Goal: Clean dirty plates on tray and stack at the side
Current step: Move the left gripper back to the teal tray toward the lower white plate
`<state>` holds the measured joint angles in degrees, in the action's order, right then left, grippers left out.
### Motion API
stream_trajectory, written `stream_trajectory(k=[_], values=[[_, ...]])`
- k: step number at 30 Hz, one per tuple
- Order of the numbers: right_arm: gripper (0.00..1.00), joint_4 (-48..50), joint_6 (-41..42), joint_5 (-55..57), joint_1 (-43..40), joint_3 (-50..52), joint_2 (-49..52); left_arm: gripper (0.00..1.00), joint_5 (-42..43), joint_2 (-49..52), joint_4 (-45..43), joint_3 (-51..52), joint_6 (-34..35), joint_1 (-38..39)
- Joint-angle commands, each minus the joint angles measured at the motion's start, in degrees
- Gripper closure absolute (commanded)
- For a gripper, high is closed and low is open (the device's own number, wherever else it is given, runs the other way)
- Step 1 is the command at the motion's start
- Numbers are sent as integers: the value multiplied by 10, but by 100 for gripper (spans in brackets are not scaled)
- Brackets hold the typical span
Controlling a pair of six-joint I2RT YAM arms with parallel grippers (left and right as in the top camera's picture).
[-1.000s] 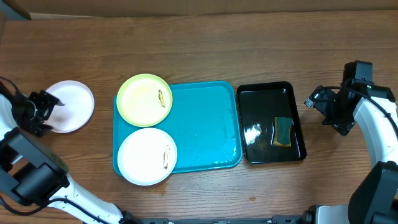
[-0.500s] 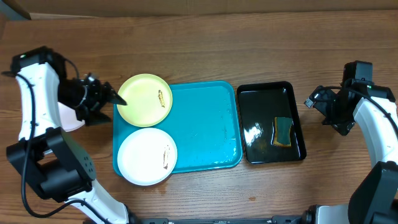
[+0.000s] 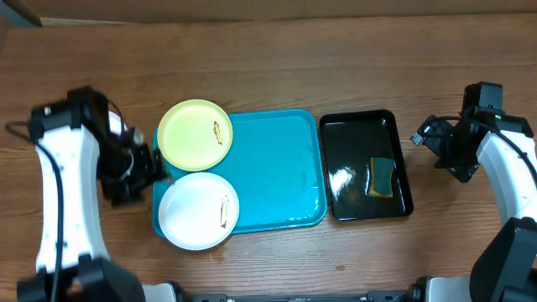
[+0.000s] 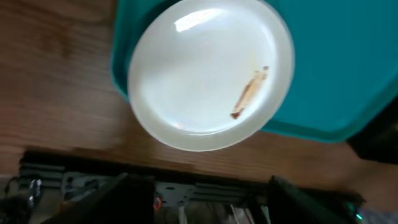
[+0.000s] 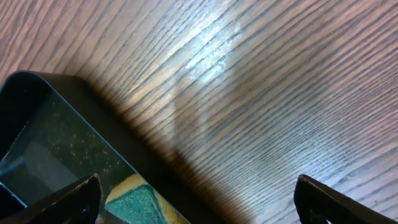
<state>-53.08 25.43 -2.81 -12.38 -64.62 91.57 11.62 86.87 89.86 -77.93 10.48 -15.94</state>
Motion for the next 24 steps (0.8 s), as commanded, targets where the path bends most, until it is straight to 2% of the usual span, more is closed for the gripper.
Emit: stream_trajectory(k=[1,4,8,11,14,19,24], values=[[0,3,-1,-3,-2,-10,0,31,-96,-56,-44,85,82,-1],[0,3,-1,-3,-2,-10,0,37,-97,-86,-116,150,112,-1],[0,3,-1,-3,-2,-10,0,38,-88,-85,-189,199,123,-1],[0,3,-1,-3,-2,-10,0,38,-108,-82,-254,240,123,-1],[0,3,-1,-3,-2,-10,0,44,-141,-81,-309,280,123,-2],[0,3,-1,-3,-2,-10,0,51,-141,-81,-344,319,123,-2],[0,3,-1,-3,-2,-10,0,50,-102,-81,-367,354,123,-2]])
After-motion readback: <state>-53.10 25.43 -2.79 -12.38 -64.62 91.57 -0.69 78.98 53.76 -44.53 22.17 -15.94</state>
